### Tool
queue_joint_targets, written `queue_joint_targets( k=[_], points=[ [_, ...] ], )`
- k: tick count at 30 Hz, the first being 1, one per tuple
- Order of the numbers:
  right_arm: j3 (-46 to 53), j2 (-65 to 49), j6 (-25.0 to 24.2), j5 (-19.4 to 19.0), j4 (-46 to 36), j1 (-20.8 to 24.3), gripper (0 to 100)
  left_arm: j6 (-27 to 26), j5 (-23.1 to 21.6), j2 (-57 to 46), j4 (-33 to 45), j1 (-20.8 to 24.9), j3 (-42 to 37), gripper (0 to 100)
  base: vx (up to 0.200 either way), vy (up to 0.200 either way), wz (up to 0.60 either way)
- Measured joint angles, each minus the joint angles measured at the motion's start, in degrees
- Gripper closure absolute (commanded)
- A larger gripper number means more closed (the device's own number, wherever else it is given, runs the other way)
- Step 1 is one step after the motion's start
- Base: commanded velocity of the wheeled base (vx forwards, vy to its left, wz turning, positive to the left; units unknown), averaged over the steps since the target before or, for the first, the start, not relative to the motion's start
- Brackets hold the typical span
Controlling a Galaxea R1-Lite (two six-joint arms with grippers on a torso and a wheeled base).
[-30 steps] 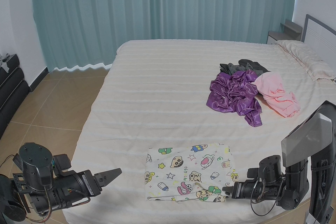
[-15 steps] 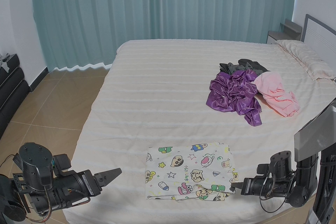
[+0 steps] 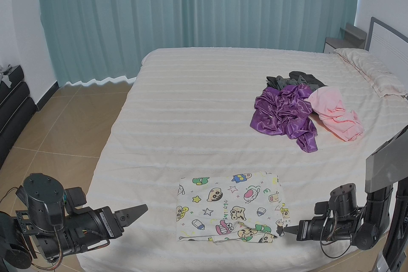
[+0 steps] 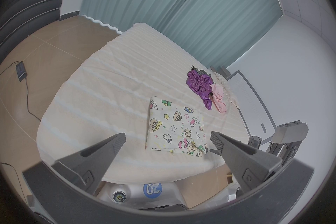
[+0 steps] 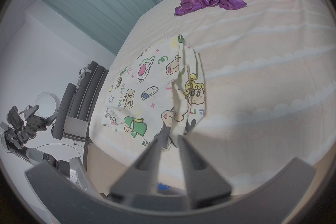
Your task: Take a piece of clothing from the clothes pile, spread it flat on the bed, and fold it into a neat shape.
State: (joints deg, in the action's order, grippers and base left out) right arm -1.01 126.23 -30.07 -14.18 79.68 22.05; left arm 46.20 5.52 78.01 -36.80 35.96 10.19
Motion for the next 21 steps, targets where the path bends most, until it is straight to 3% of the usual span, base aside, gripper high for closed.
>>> queue_joint_targets(
  k=[4, 9, 14, 21],
  points=[
    [0.0, 0.85, -0.13, -0.76, 1.32, 0.22, 0, 0.02, 0.0, 0.02, 0.0, -0.05, 0.0, 0, 0.0, 0.0, 0.0],
    [0.0, 4.11, -2.72, -1.01, 8.78, 0.93, 0, 0.02, 0.0, 0.05, 0.0, 0.0, 0.0, 0, 0.0, 0.0, 0.0],
    [-0.91, 6.64, -7.75, -1.01, 9.25, 2.89, 0, 0.0, 0.05, 0.21, 0.0, -0.02, 0.0, 0, 0.0, 0.0, 0.0],
    [-2.05, 7.86, -8.85, -1.08, 9.28, 4.13, 0, 0.0, 0.09, 0.4, -0.01, -0.05, 0.02, 0, 0.0, 0.0, 0.0]
  ],
)
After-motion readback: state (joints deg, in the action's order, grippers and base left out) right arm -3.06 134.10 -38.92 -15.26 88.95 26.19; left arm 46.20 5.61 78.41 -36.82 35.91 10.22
